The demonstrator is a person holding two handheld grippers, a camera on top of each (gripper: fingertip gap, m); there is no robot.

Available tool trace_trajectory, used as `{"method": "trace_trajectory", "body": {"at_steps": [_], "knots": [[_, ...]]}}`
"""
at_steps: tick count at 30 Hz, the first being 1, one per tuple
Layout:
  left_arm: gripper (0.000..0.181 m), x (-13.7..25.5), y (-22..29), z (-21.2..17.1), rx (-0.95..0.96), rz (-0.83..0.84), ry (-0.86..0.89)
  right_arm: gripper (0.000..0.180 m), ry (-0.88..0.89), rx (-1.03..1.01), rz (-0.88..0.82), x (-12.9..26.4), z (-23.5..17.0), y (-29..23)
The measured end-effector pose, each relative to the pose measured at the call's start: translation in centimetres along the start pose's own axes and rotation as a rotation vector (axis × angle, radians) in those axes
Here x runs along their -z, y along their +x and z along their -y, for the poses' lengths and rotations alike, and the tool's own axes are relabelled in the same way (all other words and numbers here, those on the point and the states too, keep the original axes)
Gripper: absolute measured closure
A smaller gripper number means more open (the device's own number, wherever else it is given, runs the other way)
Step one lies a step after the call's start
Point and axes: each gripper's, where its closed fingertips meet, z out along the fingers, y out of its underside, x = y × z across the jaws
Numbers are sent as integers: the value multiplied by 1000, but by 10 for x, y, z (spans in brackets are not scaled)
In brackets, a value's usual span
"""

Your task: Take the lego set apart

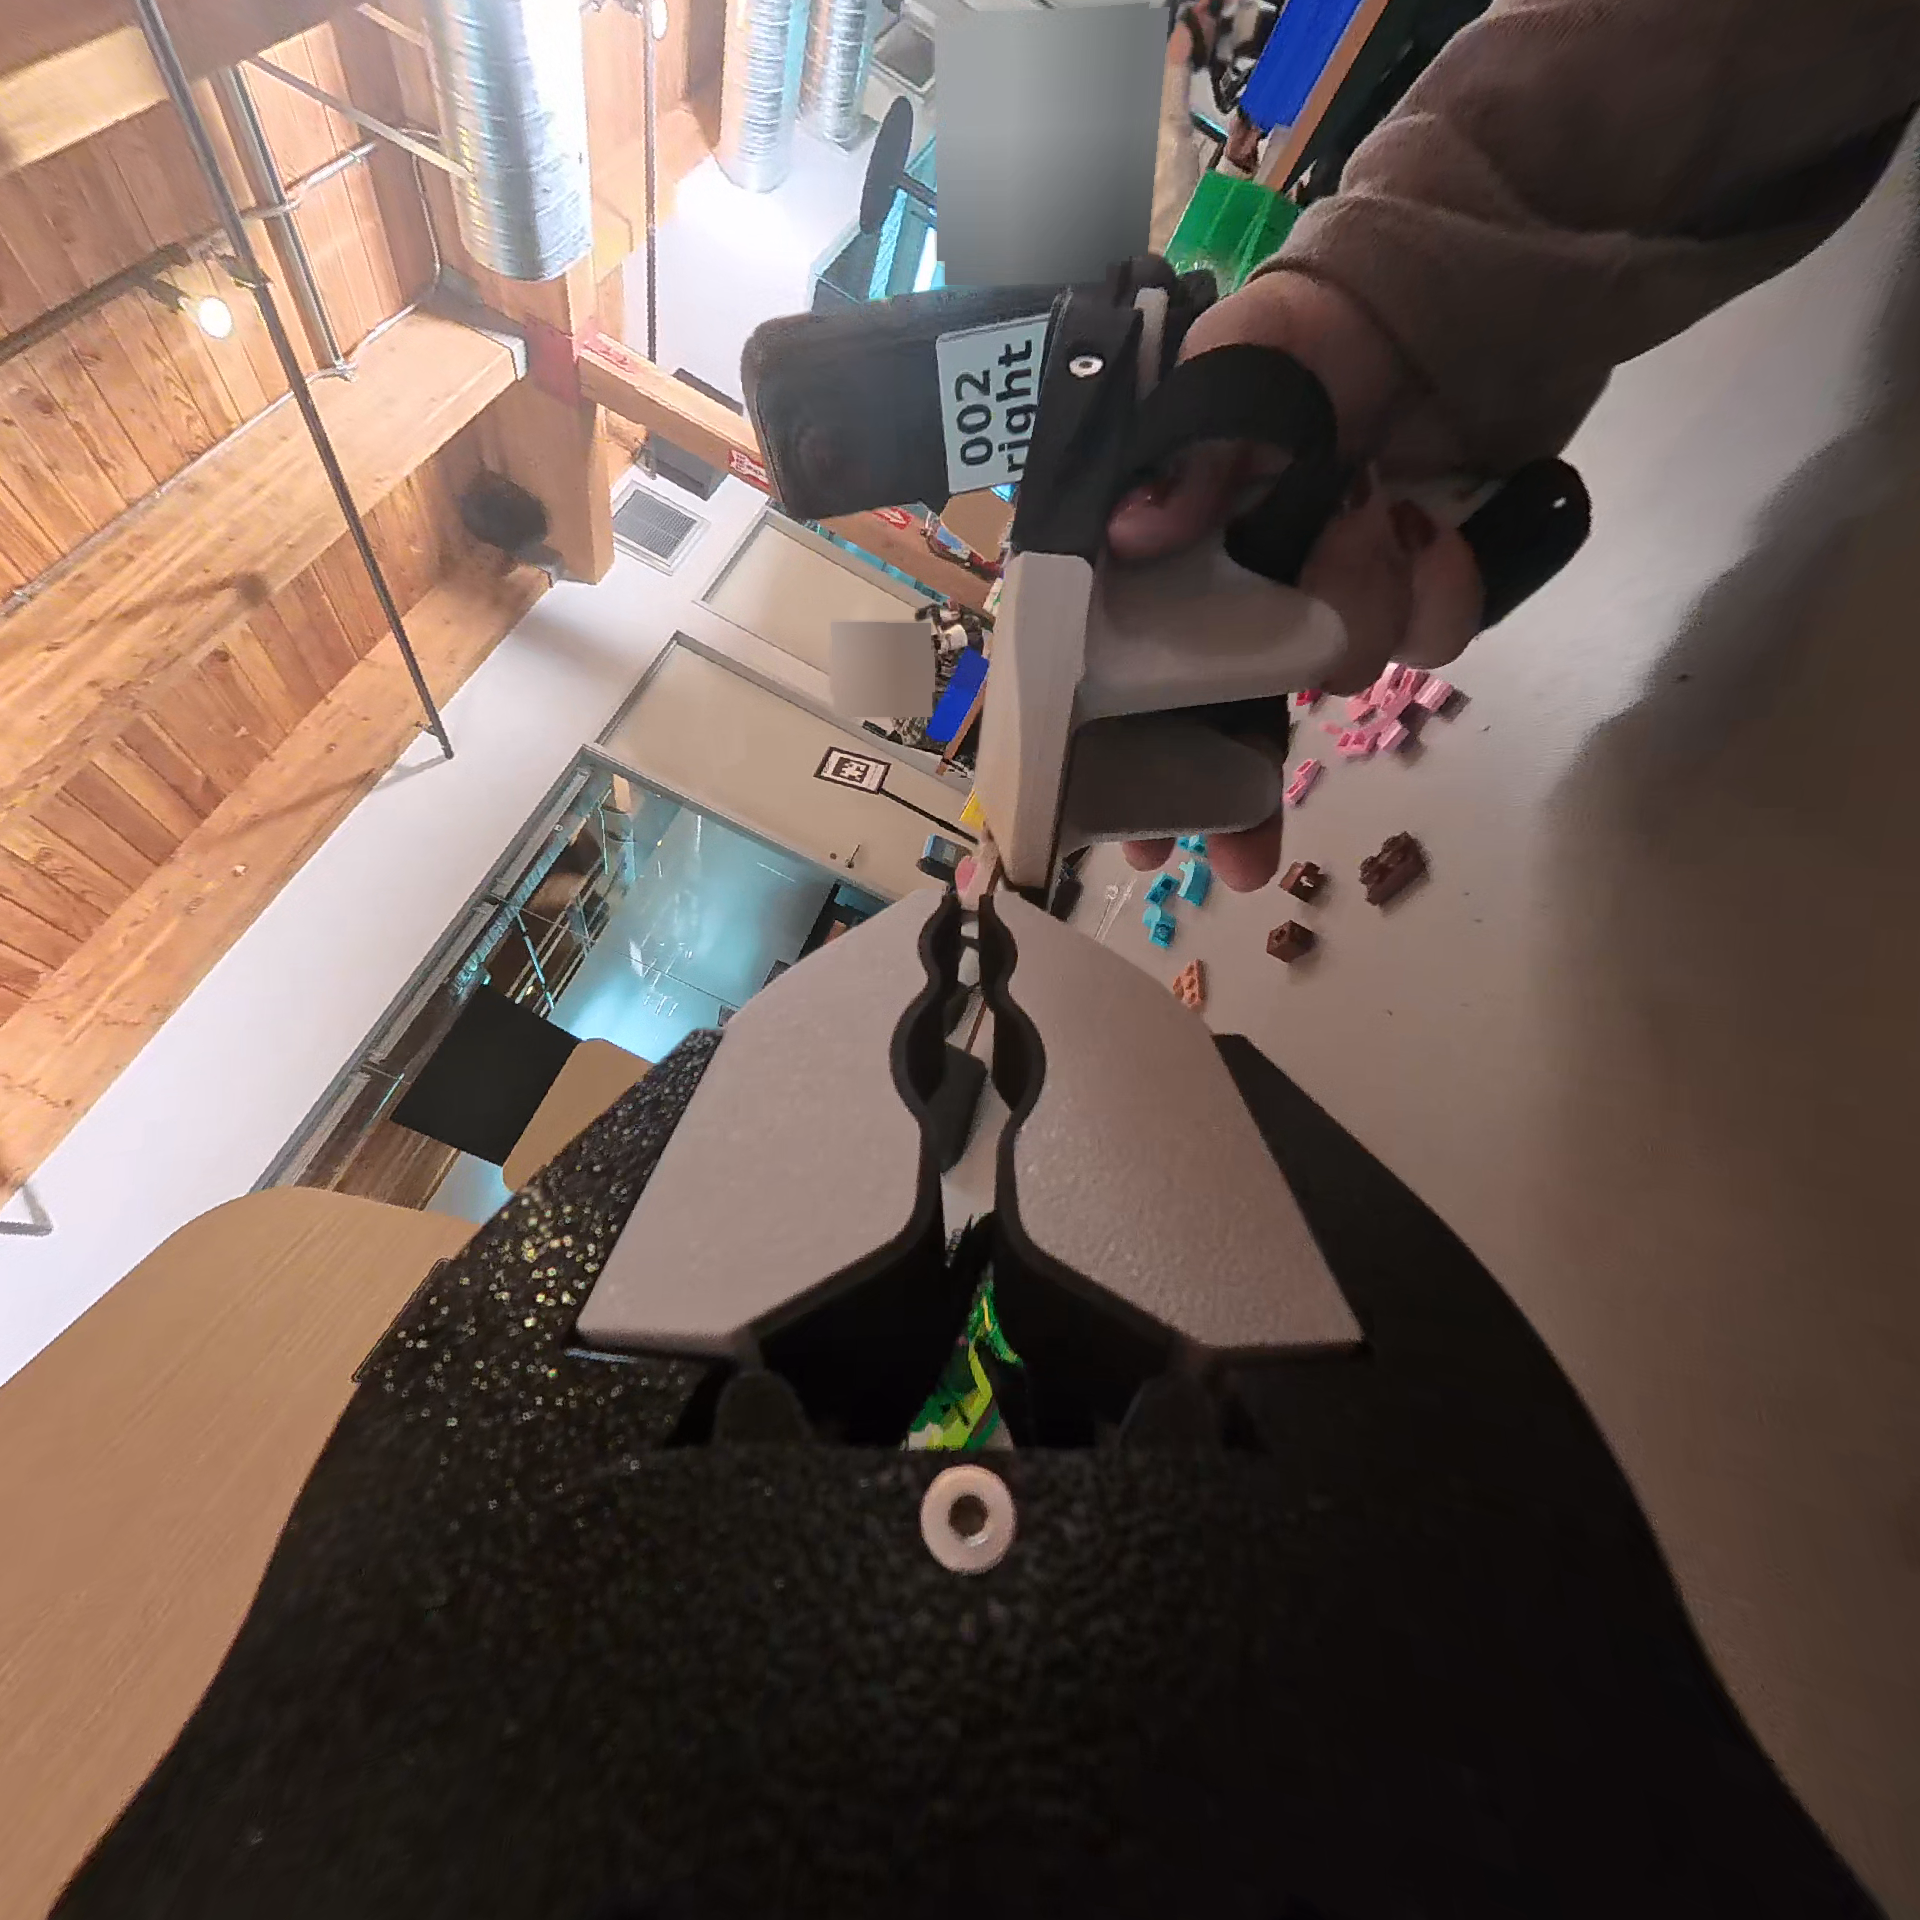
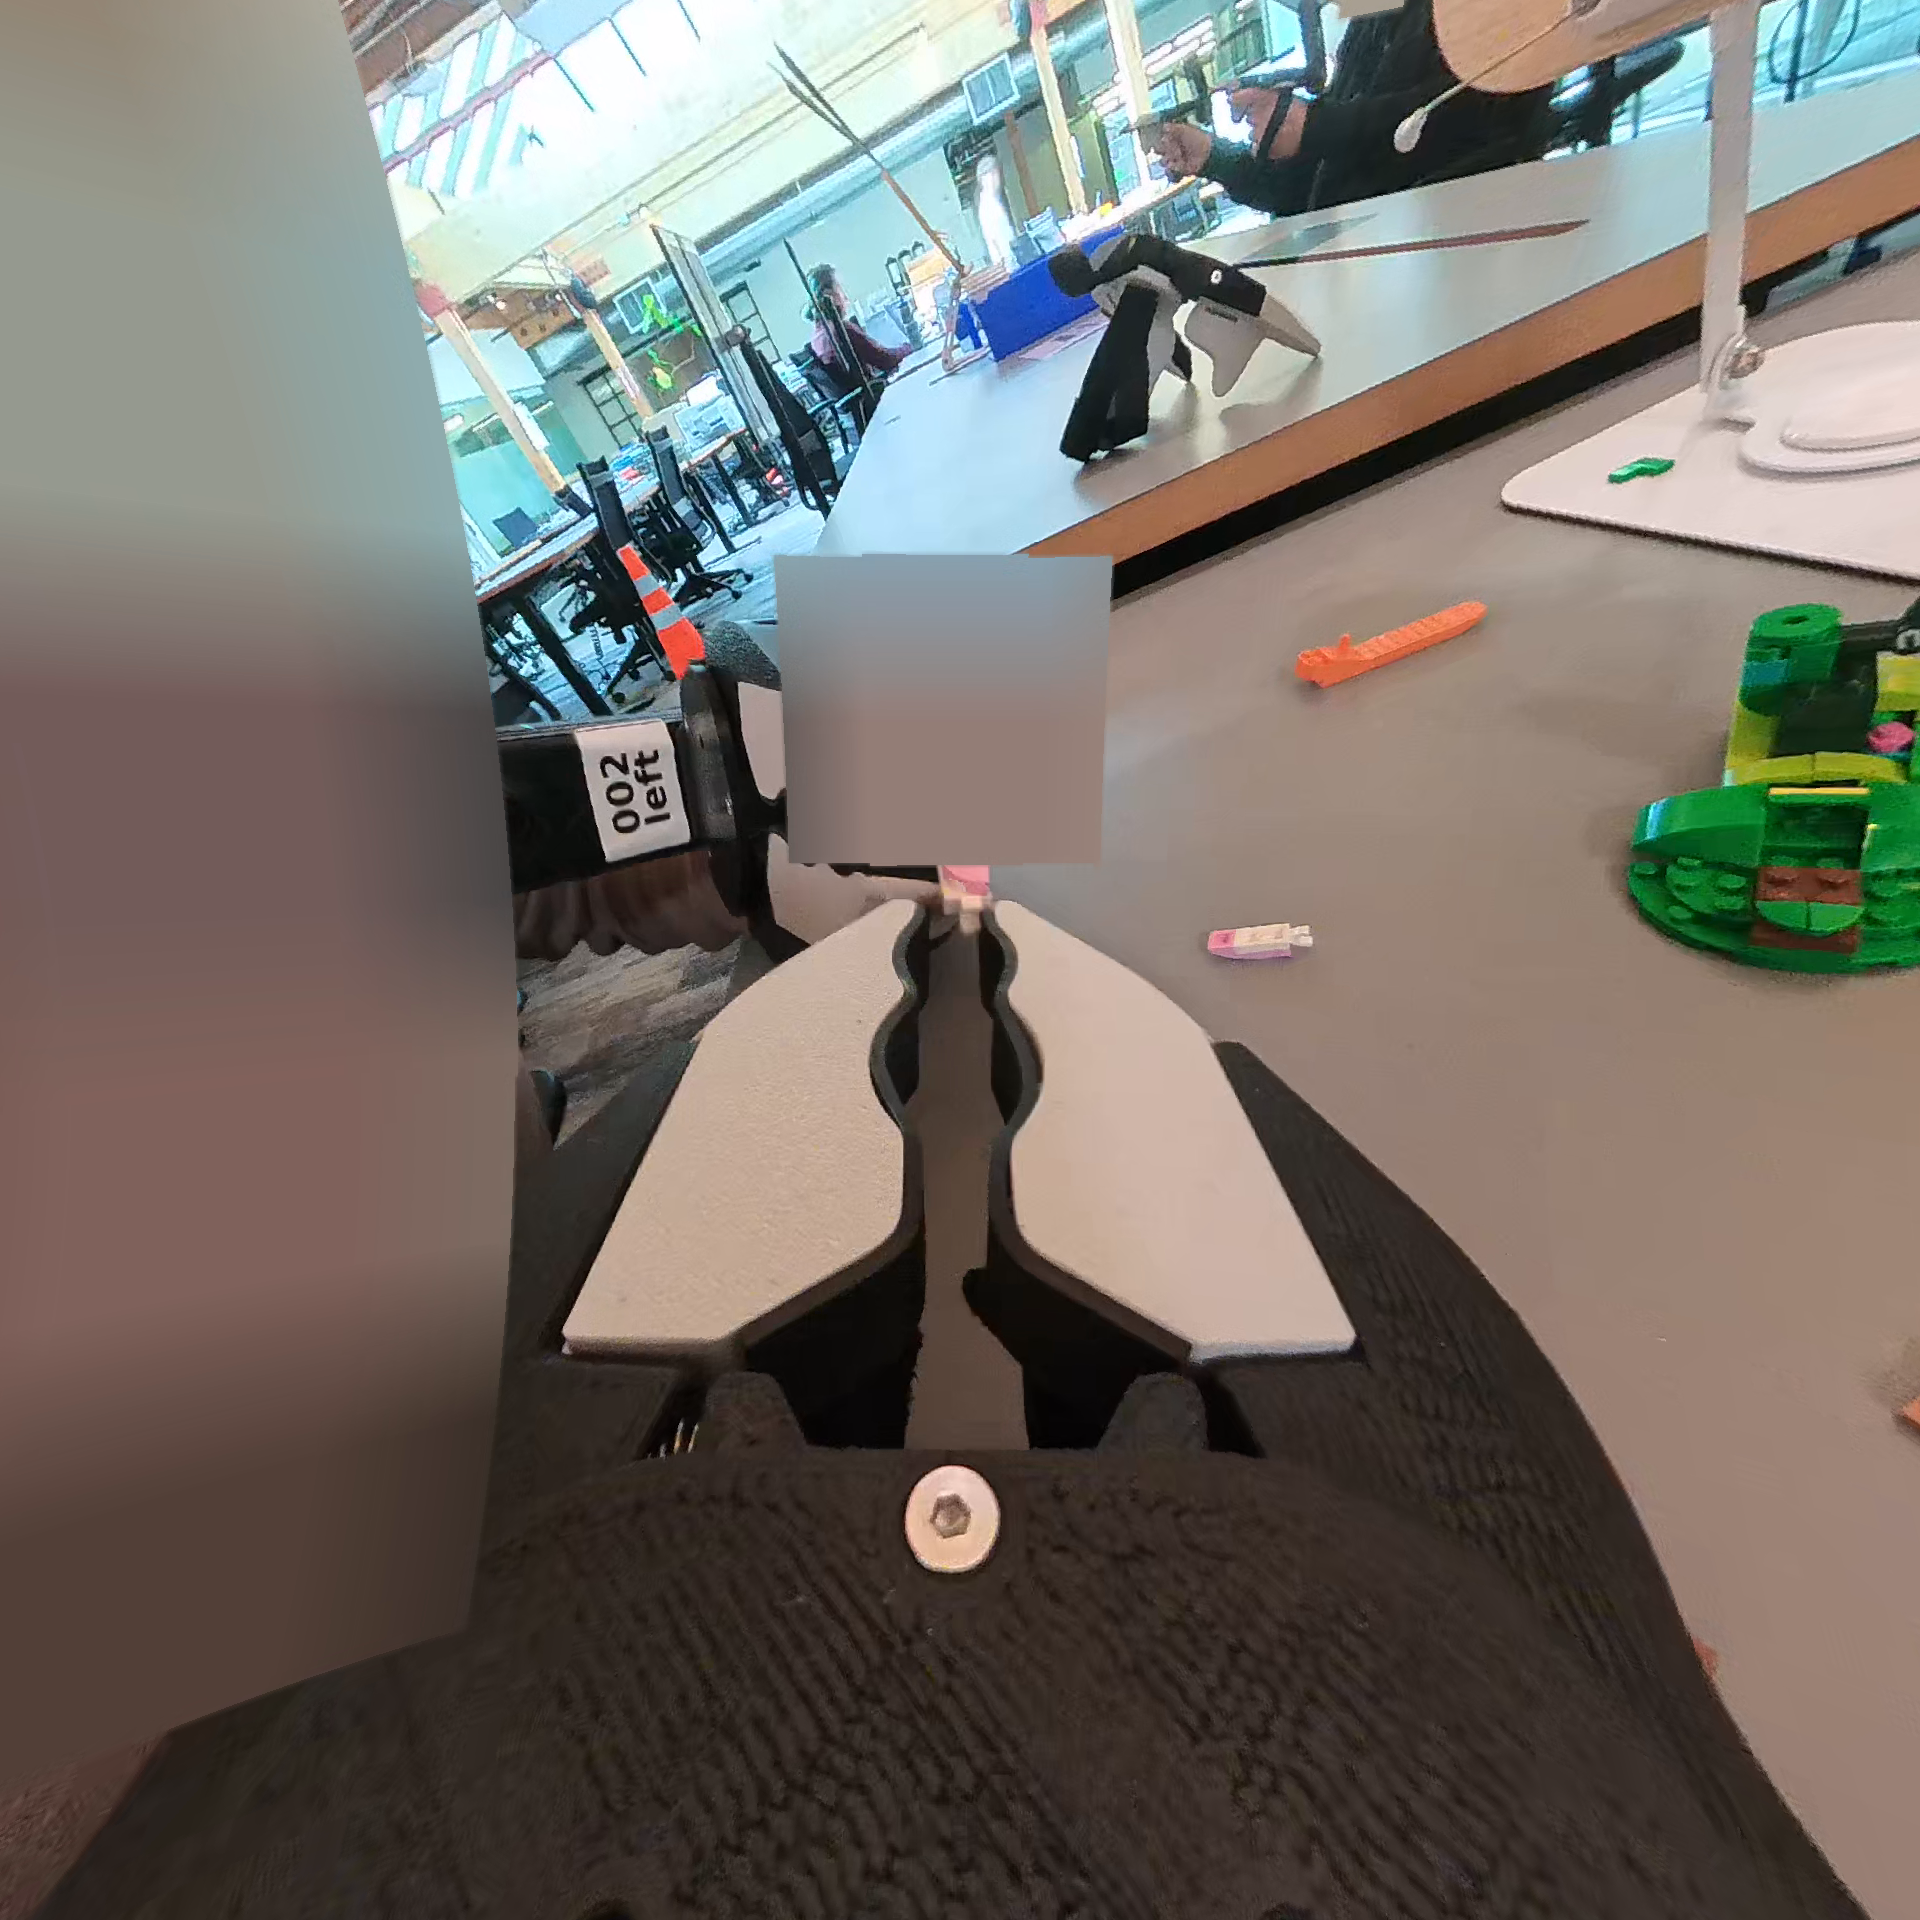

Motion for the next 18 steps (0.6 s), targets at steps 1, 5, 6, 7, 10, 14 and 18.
{"method": "trace_trajectory", "body": {"at_steps": [1,5,6,7,10,14,18], "knots": [[178,-1,0,-1,1,2,2,174,8,3,-6,1,0,1],[178,-4,6,-4,13,-14,12,177,17,68,-44,3,-4,7],[178,-5,8,-6,8,-14,11,178,8,95,-67,4,-5,10],[178,-6,10,-8,-6,-20,8,179,-7,125,-94,5,-8,13],[178,-8,14,-9,-72,-24,24,179,-42,158,-135,7,-12,16],[179,-12,17,-11,-145,-24,44,174,-46,113,-139,12,-13,21],[179,-14,14,-14,-140,-17,44,172,-9,101,-147,18,-7,24]]}}
